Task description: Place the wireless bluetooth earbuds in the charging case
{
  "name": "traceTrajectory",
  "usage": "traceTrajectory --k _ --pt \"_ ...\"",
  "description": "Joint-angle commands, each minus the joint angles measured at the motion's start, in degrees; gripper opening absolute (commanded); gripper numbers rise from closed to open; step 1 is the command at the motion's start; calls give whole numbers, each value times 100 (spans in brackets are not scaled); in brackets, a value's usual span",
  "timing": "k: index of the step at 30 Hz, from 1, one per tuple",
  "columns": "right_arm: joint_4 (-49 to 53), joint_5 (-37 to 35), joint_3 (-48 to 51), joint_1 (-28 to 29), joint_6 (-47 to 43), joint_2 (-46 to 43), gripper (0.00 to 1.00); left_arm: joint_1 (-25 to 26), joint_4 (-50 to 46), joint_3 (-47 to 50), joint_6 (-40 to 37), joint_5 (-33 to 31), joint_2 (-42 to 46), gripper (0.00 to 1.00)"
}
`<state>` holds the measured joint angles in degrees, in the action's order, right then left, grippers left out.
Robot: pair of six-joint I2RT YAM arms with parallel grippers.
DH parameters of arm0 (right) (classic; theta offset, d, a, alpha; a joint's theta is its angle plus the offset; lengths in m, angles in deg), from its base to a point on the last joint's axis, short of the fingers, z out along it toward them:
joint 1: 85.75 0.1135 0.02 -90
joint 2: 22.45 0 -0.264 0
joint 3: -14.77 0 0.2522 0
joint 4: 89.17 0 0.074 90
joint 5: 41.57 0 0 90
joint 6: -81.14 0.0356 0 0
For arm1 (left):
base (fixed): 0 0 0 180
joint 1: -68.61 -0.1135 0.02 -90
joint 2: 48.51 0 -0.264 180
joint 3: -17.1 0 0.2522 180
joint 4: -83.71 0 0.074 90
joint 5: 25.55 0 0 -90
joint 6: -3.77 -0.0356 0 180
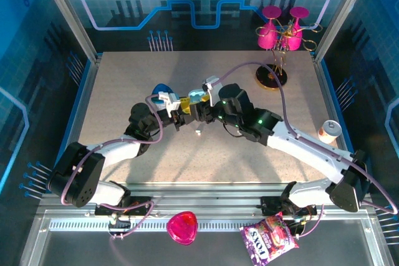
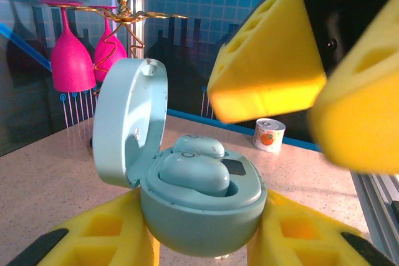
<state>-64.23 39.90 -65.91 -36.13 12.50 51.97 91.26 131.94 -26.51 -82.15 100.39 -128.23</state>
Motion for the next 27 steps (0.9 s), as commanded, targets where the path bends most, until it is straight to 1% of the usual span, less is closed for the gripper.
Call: traceTrajectory --k 1,4,7,10,13,17,20,23,27 --pt "-323 -29 149 82 -38 -277 58 -33 216 -74 -171 -8 -26 25" --pt "-406 -141 264 59 -36 -448 63 -35 249 -45 -203 8 -17 25" --pt "-423 -190 365 -40 31 -589 70 -33 266 -12 -287 96 17 25" --pt "-446 -76 431 -248 183 -695 79 -33 -35 -63 -478 239 94 25" --pt "-330 247 327 -533 354 -679 85 -40 -281 -48 -809 392 195 25" --pt "43 685 -15 -849 477 -461 89 -34 -478 16 -1235 517 312 25" --pt "466 791 -385 -932 423 -187 90 -33 -415 75 -1407 662 352 25" --pt "695 890 -606 -1016 514 42 90 -34 -331 100 -1477 790 361 25" --pt "751 1012 -656 -1063 603 204 90 -33 -242 150 -1530 787 378 24"
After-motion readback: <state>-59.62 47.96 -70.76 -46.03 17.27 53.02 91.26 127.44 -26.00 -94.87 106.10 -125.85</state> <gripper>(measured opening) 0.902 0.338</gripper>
